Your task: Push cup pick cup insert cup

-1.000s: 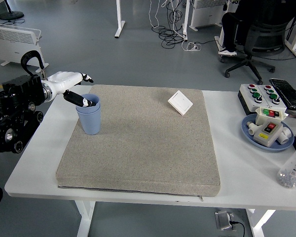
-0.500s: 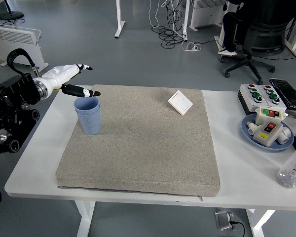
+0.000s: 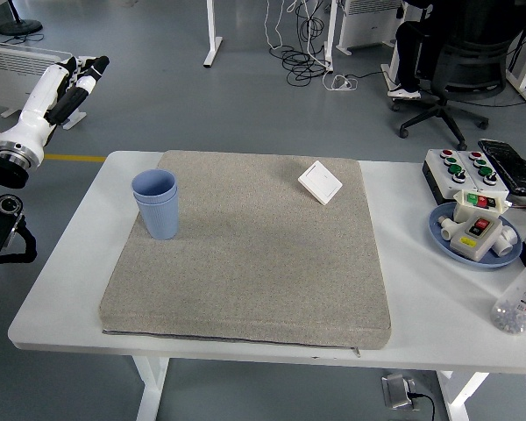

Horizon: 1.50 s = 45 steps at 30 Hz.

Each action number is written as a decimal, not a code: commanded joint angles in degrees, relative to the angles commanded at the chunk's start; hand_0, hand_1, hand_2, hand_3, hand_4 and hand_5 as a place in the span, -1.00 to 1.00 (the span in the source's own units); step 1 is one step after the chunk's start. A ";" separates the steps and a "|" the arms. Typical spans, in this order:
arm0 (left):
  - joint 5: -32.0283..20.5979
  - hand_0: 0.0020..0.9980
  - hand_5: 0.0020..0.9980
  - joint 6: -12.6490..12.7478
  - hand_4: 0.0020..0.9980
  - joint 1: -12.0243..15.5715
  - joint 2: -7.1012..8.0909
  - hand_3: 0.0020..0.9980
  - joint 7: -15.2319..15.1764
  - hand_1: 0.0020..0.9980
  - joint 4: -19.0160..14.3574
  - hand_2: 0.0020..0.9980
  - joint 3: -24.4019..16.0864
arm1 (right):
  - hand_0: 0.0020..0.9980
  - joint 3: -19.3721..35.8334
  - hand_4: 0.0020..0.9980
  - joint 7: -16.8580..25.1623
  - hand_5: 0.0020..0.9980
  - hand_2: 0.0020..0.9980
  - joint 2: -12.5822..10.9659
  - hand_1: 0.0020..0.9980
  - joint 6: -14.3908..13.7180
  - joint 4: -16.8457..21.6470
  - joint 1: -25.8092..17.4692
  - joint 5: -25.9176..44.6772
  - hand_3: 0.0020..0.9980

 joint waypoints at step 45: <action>-37.56 0.72 1.00 4.08 0.21 33.83 -18.50 0.63 -7.41 0.72 -13.95 0.82 -11.36 | 0.51 1.29 -0.84 0.15 -0.07 0.30 0.08 0.25 0.14 0.00 -0.60 -1.09 0.11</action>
